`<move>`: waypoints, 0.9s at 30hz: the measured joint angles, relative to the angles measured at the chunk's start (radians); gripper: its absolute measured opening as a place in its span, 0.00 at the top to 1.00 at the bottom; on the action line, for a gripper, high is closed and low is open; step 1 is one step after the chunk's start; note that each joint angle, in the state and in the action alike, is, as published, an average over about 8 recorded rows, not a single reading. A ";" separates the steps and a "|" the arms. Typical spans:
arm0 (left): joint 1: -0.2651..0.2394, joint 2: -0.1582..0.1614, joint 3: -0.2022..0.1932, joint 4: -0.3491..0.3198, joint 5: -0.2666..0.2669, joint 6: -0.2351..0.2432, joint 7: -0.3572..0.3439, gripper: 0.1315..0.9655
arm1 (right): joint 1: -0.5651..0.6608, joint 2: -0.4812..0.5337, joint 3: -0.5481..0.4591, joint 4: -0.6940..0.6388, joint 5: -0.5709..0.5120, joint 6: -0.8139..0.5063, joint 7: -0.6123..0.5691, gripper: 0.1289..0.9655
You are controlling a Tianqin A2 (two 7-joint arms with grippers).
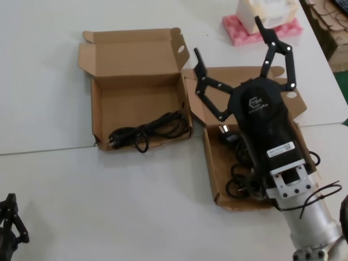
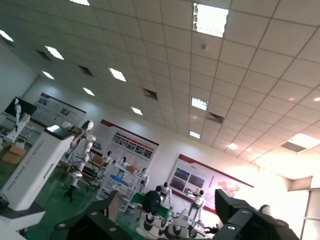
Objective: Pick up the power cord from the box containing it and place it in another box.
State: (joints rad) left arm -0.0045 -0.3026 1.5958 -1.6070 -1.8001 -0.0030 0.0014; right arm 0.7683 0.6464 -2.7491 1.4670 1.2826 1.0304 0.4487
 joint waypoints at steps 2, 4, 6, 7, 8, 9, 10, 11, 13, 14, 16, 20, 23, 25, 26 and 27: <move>0.000 0.000 0.000 0.000 0.000 0.000 0.000 0.96 | -0.009 0.016 0.009 0.024 0.002 -0.001 0.000 0.41; 0.000 0.000 0.000 0.000 0.000 0.000 0.000 0.96 | -0.019 0.016 0.022 0.031 0.008 -0.012 0.000 0.35; 0.000 0.000 0.000 0.000 0.000 0.000 0.000 0.96 | -0.032 0.008 0.042 0.031 0.017 -0.030 0.000 0.31; 0.000 0.000 0.000 0.000 0.000 0.000 0.000 0.96 | -0.039 0.004 0.053 0.032 0.023 -0.040 0.000 0.29; 0.000 0.000 0.000 0.000 0.000 0.000 0.000 0.96 | -0.047 0.000 0.066 0.033 0.028 -0.052 0.000 0.27; 0.000 0.000 0.000 0.000 0.000 0.000 0.000 0.96 | -0.056 -0.004 0.079 0.034 0.034 -0.063 0.000 0.24; 0.000 0.000 0.000 0.001 0.000 0.000 0.000 0.96 | -0.065 -0.008 0.092 0.035 0.040 -0.075 0.000 0.22; 0.000 0.000 0.000 0.001 0.000 0.000 0.000 0.96 | -0.074 -0.013 0.106 0.036 0.046 -0.088 0.000 0.20; 0.001 0.000 0.001 0.001 0.000 0.000 0.000 0.95 | -0.094 -0.022 0.135 0.039 0.059 -0.114 0.000 0.15; 0.001 0.000 0.001 0.001 0.000 0.000 0.000 0.94 | -0.103 -0.027 0.150 0.040 0.066 -0.127 0.000 0.13; 0.001 0.000 0.001 0.001 0.000 0.000 0.000 0.93 | -0.123 -0.037 0.180 0.043 0.080 -0.155 0.000 0.13; 0.001 0.001 0.001 0.001 0.000 0.001 0.000 0.90 | -0.164 -0.056 0.241 0.049 0.107 -0.210 0.000 0.10; 0.001 0.001 0.001 0.002 0.000 0.001 0.000 0.87 | -0.194 -0.071 0.287 0.053 0.128 -0.251 0.000 0.07; 0.001 0.001 0.001 0.002 0.000 0.001 0.000 0.83 | -0.215 -0.081 0.318 0.056 0.142 -0.279 0.000 0.04; 0.001 0.001 0.001 0.002 0.000 0.001 0.000 0.81 | -0.225 -0.086 0.333 0.057 0.149 -0.293 0.000 0.03; 0.001 0.001 0.001 0.002 0.000 0.001 0.000 0.80 | -0.236 -0.091 0.349 0.059 0.156 -0.307 0.000 0.03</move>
State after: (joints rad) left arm -0.0031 -0.3018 1.5971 -1.6048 -1.8001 -0.0021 0.0009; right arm 0.5327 0.5559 -2.4005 1.5257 1.4385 0.7232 0.4487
